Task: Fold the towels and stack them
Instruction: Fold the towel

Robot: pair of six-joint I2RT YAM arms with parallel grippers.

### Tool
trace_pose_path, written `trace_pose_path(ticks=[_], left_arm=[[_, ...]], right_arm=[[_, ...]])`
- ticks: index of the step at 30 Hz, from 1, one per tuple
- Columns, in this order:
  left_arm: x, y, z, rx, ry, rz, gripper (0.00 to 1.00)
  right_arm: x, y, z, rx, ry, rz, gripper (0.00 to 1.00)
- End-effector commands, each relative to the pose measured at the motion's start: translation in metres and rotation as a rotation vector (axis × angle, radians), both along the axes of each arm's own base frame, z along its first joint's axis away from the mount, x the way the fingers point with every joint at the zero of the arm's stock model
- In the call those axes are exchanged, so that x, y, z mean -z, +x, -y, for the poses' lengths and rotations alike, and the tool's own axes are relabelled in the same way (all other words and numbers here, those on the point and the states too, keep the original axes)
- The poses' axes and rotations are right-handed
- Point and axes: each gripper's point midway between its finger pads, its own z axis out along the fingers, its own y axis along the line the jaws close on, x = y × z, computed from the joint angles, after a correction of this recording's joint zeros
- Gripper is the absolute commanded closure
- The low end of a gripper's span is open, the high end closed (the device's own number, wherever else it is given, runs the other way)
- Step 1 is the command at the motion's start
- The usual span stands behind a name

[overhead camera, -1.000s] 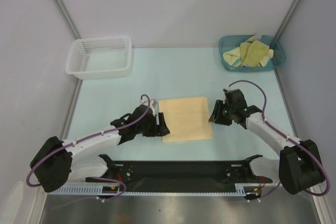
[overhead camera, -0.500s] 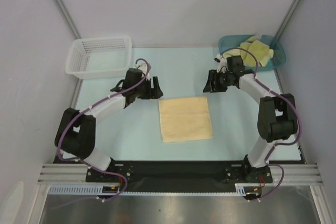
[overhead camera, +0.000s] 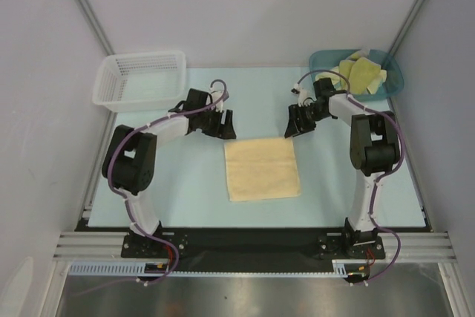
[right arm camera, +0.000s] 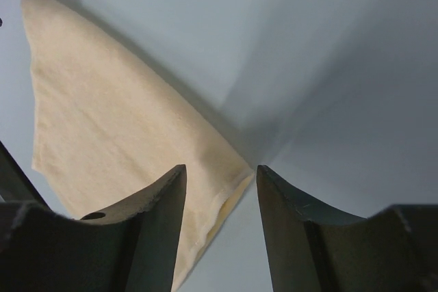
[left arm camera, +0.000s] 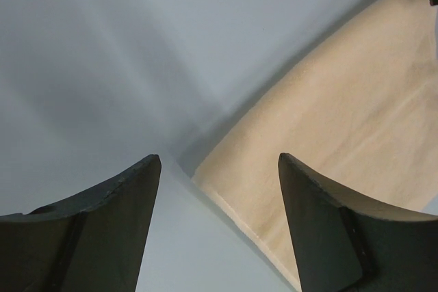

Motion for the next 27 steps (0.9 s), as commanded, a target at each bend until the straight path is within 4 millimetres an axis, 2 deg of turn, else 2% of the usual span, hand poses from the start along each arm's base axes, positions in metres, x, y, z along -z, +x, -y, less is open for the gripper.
trace_pose_path(ticks=[1,5,6,9,14,19,27], left_arm=[[-0.004,0.006,0.009,0.091,-0.010,0.025,0.25],[0.012,0.002,0.007,0.106,0.006,-0.008,0.28],[0.013,0.002,0.007,0.108,0.006,-0.010,0.30],[0.014,0.000,0.009,0.116,-0.002,-0.013,0.32],[0.018,-0.002,0.008,0.150,0.011,-0.023,0.34],[0.023,0.002,0.010,0.162,0.019,-0.037,0.42],[0.031,0.007,0.009,0.172,0.047,-0.057,0.48]], right_arm=[[0.004,0.012,-0.001,-0.067,0.007,0.028,0.50],[0.015,0.017,0.001,-0.076,0.009,-0.003,0.59],[0.017,0.019,0.003,-0.071,0.003,-0.001,0.63],[0.018,0.020,0.006,-0.067,0.011,0.002,0.65],[0.014,0.021,0.007,-0.074,0.035,0.009,0.65],[0.014,0.015,0.005,-0.093,0.061,-0.009,0.61],[0.022,0.011,0.004,-0.105,0.069,-0.035,0.62]])
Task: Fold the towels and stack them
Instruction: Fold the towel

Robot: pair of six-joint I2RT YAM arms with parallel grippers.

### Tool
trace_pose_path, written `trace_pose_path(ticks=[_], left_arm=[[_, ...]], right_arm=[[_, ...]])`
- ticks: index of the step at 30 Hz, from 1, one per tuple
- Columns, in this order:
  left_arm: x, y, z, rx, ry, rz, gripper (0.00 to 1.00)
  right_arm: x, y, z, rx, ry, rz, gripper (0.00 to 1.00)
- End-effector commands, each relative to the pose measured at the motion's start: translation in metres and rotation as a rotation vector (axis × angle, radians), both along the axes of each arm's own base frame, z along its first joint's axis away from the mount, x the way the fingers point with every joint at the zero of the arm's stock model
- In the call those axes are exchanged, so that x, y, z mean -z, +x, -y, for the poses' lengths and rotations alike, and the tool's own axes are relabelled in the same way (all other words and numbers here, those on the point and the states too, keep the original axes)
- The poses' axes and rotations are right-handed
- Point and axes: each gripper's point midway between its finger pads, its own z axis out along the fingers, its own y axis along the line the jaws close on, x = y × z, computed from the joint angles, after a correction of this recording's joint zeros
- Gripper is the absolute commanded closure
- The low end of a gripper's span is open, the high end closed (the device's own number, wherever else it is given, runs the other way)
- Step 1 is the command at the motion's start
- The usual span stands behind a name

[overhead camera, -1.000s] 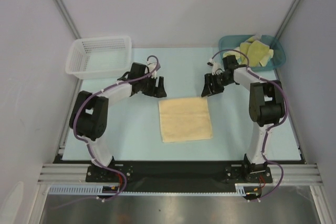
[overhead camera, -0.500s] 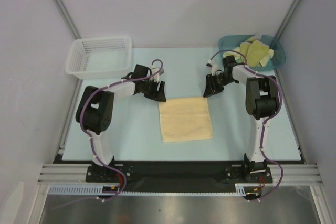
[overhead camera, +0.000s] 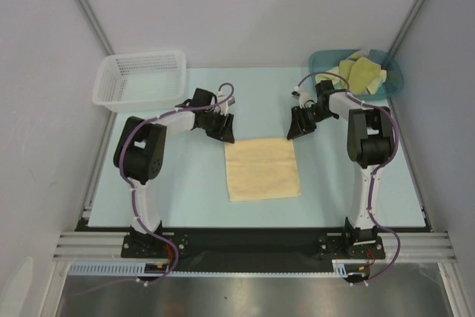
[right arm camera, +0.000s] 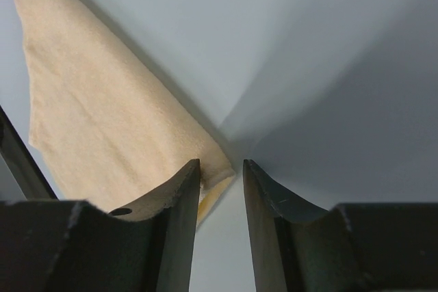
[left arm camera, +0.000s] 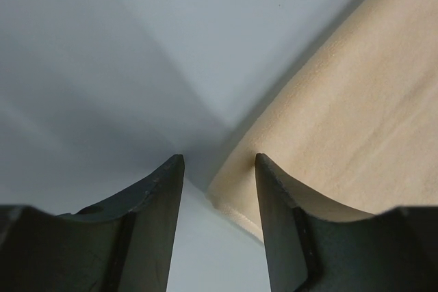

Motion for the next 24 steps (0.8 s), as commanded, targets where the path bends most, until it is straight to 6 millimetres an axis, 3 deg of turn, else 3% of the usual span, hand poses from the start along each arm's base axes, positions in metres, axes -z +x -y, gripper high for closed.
trace_pose_path(ticks=[1,5,11,14,16,21,24], left_arm=[[-0.006,0.008,0.002,0.043,0.005,0.029,0.48],[-0.003,0.010,-0.003,0.041,0.039,0.033,0.41],[0.000,0.009,-0.007,0.052,0.068,0.019,0.41],[0.002,0.007,-0.008,0.064,0.076,0.009,0.46],[0.002,0.008,-0.007,0.070,0.070,0.011,0.55],[0.003,0.014,-0.002,0.092,0.063,0.000,0.96],[0.000,0.031,-0.003,0.077,0.092,0.027,1.00]], right_arm=[[0.000,0.003,-0.003,-0.027,0.025,0.003,0.63],[0.002,0.002,-0.001,-0.027,0.035,-0.009,0.66],[0.010,0.008,0.007,0.013,0.022,-0.019,1.00],[0.010,0.012,0.007,0.019,0.027,-0.011,1.00],[0.008,0.014,0.006,0.023,0.032,0.000,1.00],[0.005,0.018,0.006,0.044,0.033,0.007,1.00],[-0.003,0.028,0.003,0.053,0.038,0.064,1.00]])
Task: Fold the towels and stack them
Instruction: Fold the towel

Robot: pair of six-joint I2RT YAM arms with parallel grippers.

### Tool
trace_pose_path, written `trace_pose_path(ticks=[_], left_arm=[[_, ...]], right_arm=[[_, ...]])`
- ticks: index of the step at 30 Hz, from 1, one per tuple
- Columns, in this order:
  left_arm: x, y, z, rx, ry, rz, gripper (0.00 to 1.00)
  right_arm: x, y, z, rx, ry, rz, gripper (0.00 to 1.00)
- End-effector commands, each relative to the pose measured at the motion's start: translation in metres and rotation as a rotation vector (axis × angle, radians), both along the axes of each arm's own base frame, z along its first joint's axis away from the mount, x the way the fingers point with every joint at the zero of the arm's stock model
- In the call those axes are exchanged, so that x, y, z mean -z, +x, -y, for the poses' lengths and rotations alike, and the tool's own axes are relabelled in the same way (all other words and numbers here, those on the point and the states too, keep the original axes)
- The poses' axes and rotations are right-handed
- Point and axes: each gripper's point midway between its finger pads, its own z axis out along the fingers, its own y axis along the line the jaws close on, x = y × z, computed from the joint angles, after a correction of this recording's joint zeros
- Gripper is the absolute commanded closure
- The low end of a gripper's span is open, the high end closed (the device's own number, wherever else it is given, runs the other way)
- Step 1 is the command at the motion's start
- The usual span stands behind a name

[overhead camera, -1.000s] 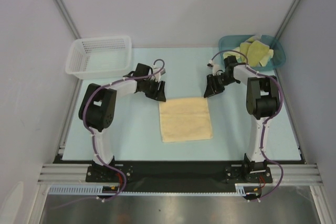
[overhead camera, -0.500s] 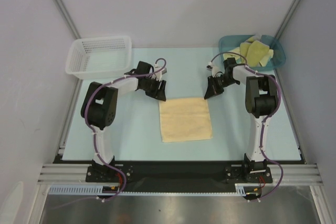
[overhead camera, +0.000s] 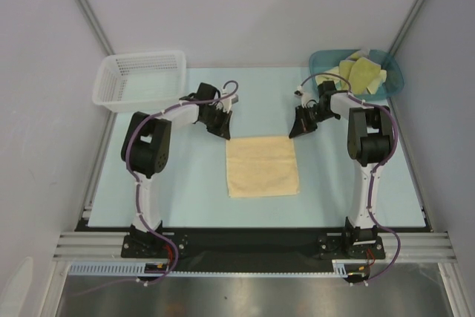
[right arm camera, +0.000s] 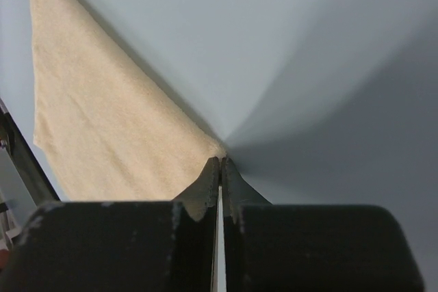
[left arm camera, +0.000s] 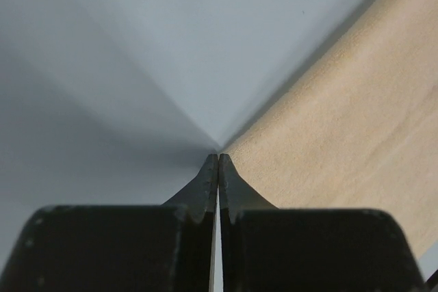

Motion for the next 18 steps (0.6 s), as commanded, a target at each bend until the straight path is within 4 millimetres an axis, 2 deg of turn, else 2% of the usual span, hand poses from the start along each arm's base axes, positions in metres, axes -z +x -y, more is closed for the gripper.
trace_pose_path(ticks=[1,4,8,12,16,17,18], left_arm=[[-0.011,0.030,0.002,0.010,0.023,0.080,1.00],[-0.023,0.048,0.001,-0.018,0.041,0.136,1.00],[-0.051,0.069,0.005,-0.048,0.016,0.225,1.00],[-0.069,0.075,0.007,-0.073,-0.010,0.270,1.00],[-0.073,0.075,0.004,-0.104,-0.011,0.287,1.00],[-0.074,0.076,0.003,-0.112,-0.007,0.294,1.00],[-0.077,0.078,0.003,-0.125,-0.014,0.311,1.00]], right_arm=[[-0.016,0.024,-0.002,0.033,-0.007,0.108,1.00],[-0.026,0.038,-0.002,0.059,-0.033,0.193,1.00],[-0.038,0.056,0.004,0.098,-0.064,0.288,1.00],[-0.051,0.073,0.018,0.152,-0.105,0.385,1.00],[-0.068,0.077,0.020,0.183,-0.087,0.459,1.00],[-0.066,0.072,0.020,0.183,-0.084,0.455,1.00],[-0.077,0.075,0.019,0.187,-0.072,0.494,1.00]])
